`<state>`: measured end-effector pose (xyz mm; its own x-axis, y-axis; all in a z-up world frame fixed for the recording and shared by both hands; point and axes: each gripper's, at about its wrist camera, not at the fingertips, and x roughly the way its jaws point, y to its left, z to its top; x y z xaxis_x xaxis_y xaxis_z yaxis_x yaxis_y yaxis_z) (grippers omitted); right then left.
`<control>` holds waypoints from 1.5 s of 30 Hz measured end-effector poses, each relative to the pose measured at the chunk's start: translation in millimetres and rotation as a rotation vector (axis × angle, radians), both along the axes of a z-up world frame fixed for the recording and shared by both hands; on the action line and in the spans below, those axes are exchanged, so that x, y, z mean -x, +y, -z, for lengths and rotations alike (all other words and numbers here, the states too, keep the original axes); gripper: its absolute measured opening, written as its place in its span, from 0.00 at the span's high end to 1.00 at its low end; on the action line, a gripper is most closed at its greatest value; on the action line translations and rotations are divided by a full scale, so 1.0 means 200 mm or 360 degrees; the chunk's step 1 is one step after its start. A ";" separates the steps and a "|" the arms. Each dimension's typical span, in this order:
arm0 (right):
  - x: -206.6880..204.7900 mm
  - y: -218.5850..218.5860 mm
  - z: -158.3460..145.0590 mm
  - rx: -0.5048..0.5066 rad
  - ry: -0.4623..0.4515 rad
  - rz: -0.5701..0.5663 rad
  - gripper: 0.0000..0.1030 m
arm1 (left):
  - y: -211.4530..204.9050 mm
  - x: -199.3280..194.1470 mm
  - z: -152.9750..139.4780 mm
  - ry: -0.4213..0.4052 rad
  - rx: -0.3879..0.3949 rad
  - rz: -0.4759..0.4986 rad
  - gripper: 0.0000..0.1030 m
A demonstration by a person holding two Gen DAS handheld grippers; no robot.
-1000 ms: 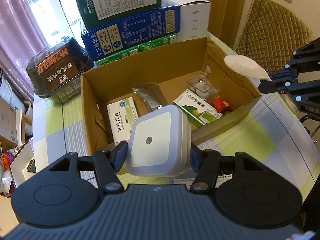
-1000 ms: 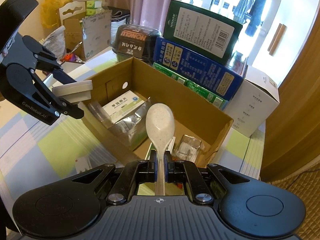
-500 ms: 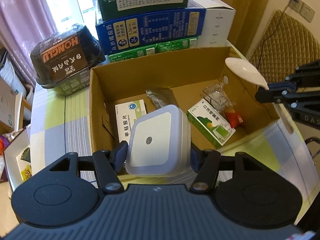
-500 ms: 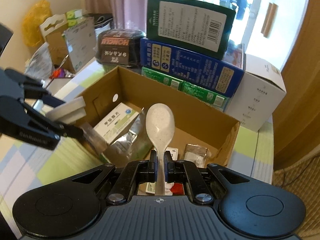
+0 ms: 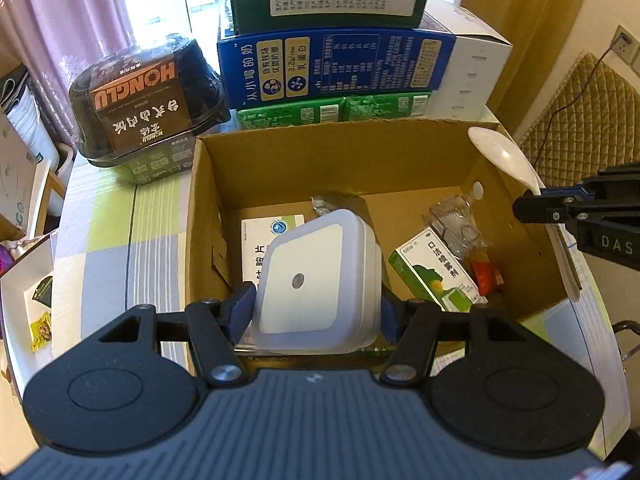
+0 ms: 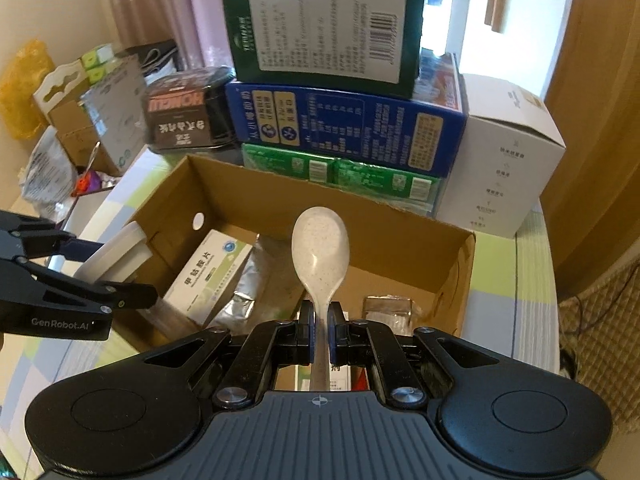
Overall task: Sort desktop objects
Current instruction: 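Lower and release the plug adapter with left gripper while right gripper drops the spoon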
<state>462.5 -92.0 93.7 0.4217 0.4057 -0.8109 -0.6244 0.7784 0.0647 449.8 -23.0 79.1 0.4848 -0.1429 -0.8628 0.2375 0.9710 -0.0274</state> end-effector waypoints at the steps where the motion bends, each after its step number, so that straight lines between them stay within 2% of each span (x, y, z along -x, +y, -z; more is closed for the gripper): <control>1: -0.01 0.00 0.01 0.0003 0.0003 0.0009 0.97 | 0.00 0.00 0.01 0.0001 0.0003 -0.0005 0.44; 17: -0.08 0.03 0.08 -0.0013 0.0022 0.0048 0.97 | 0.05 -0.11 0.09 0.0017 0.0014 -0.0055 0.44; 22: -0.10 0.03 0.11 -0.0005 0.0032 0.0054 0.97 | 0.05 -0.14 0.13 0.0029 0.0053 -0.0065 0.44; 24: -0.10 0.04 0.12 -0.0005 0.0035 0.0052 0.97 | 0.06 -0.14 0.13 0.0026 0.0055 -0.0081 0.39; 45: -0.09 0.04 0.14 -0.0016 0.0059 0.0069 0.97 | 0.09 -0.09 0.09 -0.0033 0.0022 -0.0040 0.38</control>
